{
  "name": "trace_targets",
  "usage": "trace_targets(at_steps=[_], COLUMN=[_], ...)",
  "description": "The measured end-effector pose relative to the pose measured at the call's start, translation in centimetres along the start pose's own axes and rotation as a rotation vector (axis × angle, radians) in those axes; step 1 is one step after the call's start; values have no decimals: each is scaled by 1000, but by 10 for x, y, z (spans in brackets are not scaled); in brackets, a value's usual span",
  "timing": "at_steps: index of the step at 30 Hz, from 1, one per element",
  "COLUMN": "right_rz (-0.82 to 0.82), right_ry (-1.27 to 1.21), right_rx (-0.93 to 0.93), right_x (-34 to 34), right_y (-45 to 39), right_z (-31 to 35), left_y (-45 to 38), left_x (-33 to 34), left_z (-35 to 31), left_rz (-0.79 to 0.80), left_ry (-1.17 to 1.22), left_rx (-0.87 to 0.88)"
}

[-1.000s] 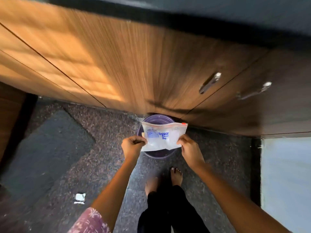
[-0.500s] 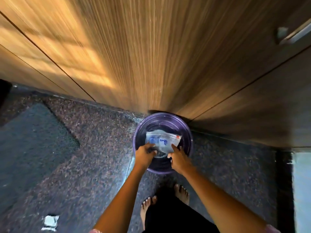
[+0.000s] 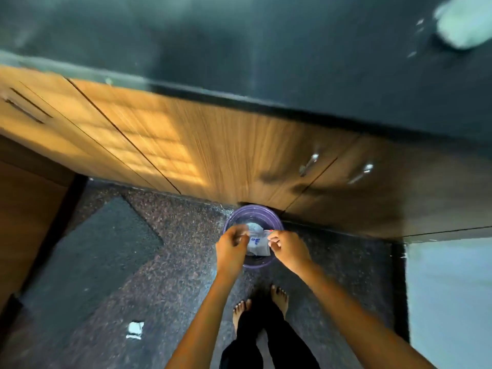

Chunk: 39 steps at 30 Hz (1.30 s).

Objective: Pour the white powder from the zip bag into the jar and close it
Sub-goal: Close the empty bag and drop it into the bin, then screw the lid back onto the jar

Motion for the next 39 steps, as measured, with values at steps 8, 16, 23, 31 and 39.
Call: trace_targets(at_steps=[8,16,23,31,39], right_rz=[-340,-784,-898,-771,-664], right_ry=[-169,-286,-315,-207,-128], right_rx=[-170,-110,-33,-76,-98], right_x=[-236,-404,-493,-551,-559], right_y=[153,178,135,60,10], right_z=[72,29,-50,-94,-104], left_y=[76,58,21,-19,-63], left_x=[-29,44,139,206,228], left_z=[-232,-389,-445,-465,-461], left_rz=[176,241,250,102,67], left_ry=[181,191,216,175,15], left_rx=[359,666,644,634,592])
Point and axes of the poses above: each hand's wrist, its own y-axis away from the middle knuckle, its own x-axis out of the palm, z = x × y, the point moved 4 cm from there along -y, towards the middle knuckle, and after that the axes turned 6 degrees about x, right-handed, at the moved point
